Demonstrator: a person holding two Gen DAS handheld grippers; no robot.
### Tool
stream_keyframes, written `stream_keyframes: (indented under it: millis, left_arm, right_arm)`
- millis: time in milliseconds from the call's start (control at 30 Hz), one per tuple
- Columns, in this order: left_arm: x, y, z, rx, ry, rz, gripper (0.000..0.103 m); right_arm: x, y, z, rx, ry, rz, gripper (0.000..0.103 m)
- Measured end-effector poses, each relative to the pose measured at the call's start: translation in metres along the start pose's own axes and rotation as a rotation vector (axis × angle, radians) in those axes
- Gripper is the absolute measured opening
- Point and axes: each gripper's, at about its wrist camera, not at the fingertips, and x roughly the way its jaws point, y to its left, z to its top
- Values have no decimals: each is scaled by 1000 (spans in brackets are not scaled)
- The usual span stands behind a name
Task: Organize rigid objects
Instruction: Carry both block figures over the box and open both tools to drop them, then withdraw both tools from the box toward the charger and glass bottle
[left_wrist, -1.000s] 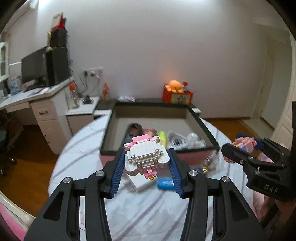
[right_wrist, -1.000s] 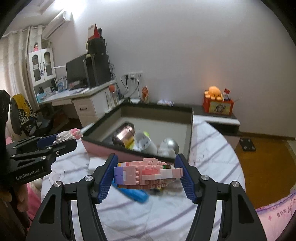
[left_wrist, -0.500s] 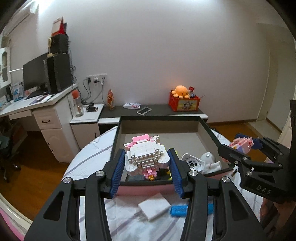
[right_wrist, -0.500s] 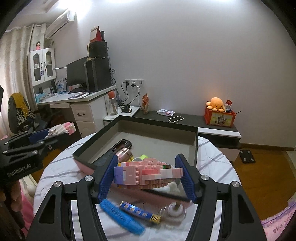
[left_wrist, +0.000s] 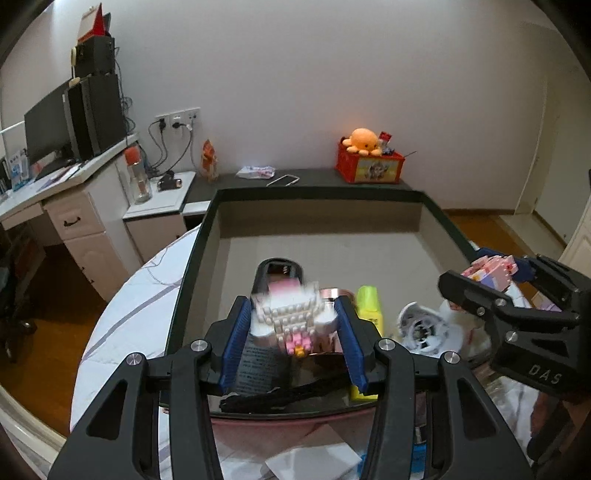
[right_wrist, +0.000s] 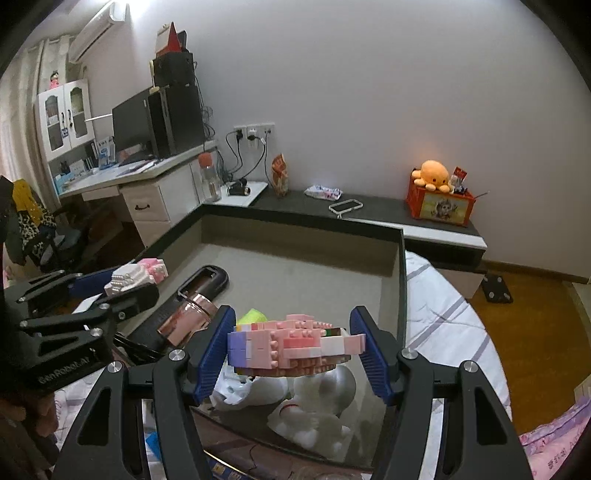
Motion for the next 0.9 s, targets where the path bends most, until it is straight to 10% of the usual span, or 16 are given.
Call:
stream_keyframes:
  millis: [233,900]
  left_arm:
    - [-30,11,-4,-47,-59,61,102]
    - [-175,23,-75,-65,-260,112,103]
  right_arm:
    - [-21,-2,2,21,-62,-43,86]
    - [-169,47,-53,-16,-337,-139,103]
